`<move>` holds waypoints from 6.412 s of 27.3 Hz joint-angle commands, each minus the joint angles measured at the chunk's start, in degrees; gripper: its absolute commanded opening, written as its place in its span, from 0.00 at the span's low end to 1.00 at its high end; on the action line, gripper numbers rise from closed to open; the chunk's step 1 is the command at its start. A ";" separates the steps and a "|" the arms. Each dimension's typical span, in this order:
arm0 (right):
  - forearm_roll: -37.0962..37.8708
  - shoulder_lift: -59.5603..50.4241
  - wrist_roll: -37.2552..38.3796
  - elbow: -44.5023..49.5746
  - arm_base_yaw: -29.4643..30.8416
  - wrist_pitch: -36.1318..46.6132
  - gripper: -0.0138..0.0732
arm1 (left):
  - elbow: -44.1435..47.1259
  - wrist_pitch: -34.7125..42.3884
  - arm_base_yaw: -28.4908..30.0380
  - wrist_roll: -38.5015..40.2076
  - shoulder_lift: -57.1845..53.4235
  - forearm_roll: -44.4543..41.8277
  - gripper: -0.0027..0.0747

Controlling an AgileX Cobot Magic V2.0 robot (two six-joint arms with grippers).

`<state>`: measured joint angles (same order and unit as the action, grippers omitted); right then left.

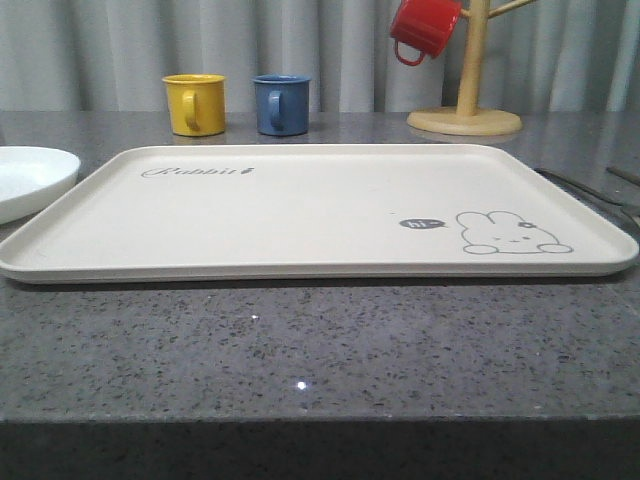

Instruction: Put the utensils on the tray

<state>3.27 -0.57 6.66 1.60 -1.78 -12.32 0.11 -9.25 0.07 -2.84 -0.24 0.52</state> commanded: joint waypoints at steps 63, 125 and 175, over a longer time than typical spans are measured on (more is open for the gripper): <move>3.78 24.52 -0.38 -36.36 0.36 -9.10 0.88 | -56.89 -35.35 -13.82 -8.85 69.19 -5.70 0.74; 3.78 24.52 -0.38 -36.36 0.36 -9.26 0.88 | -78.81 -39.38 -44.29 -9.71 93.51 -3.32 0.59; 3.78 24.52 -0.38 -36.36 0.36 -9.26 0.88 | -30.65 -10.67 -11.73 -5.26 25.64 3.04 0.01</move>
<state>6.02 23.33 6.66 -33.06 -1.78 -25.87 -32.63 -26.51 -11.63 -8.83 30.26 2.85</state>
